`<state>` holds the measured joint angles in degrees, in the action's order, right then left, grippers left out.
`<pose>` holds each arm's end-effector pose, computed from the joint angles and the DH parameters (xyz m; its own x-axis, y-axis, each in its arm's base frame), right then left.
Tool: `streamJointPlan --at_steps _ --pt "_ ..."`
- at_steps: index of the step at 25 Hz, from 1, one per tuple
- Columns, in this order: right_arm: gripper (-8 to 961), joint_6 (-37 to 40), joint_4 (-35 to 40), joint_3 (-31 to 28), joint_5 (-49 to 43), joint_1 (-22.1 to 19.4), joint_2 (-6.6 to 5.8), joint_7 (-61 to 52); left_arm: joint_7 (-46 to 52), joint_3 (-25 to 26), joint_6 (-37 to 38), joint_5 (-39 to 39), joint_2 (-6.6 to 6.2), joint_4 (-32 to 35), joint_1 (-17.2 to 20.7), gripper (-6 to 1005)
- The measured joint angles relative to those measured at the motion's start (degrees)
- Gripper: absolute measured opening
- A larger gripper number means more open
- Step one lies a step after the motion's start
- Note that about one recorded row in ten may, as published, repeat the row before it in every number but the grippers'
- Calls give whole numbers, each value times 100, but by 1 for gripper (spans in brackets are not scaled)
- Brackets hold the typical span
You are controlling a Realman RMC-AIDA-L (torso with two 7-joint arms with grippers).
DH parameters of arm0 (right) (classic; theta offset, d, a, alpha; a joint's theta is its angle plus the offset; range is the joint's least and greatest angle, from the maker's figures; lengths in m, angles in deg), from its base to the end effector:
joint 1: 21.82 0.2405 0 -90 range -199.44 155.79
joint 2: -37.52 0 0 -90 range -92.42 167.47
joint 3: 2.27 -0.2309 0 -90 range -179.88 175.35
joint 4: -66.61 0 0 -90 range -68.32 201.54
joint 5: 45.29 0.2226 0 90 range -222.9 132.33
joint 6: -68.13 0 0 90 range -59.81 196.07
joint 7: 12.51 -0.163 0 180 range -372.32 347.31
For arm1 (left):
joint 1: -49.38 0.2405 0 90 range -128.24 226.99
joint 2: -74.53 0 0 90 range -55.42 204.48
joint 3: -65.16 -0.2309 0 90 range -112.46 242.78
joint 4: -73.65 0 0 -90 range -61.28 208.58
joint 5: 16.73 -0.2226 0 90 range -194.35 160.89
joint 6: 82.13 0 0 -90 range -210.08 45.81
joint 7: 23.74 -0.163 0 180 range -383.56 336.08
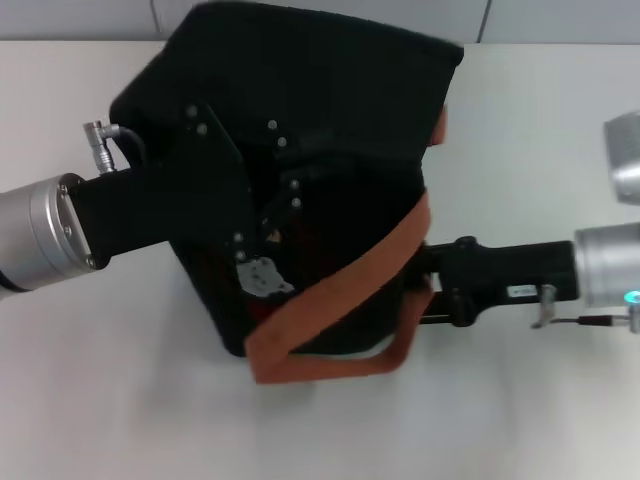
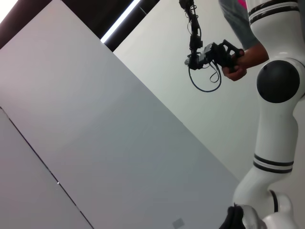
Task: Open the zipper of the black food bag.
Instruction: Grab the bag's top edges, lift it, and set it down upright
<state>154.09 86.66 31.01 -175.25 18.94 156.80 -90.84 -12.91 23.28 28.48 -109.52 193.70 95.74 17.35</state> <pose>0.2290 0.3220 -0.0701 0.8030 -0.4686 -0.3682 -0.4781 -0.8754 0.0715 -0.1815 0.2909 -0.0009 0.4548 -0.7028 0.5471 -0.2731 -0.6947 -0.6654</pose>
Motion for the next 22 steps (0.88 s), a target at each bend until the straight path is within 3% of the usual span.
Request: streamJointPlan --at_steps 3,6,9,12,17,22 --pt "612 505 449 -94 202 -424 -18 -40 -122 -46 -15 1 4 -118 11 100" --pt "616 989 983 -126 791 -1111 -80 -130 -218 -193 -117 7 3 -228 -1 100" --pt "698 1014 1036 -122 1007 -1292 -139 -155 -330 -326 -249 8 1 -349 -65 100" --pt "752 942 1014 -49 1095 -1317 -137 -154 -420 -388 -334 6 1 -447 -144 100" --pt "749 554 978 494 936 -1043 8 -177 -431 -399 -344 -6 0 -477 -222 99" --pt "747 900 1229 353 1039 -1267 -24 -171 -433 -399 -319 -3 2 -477 -195 99"
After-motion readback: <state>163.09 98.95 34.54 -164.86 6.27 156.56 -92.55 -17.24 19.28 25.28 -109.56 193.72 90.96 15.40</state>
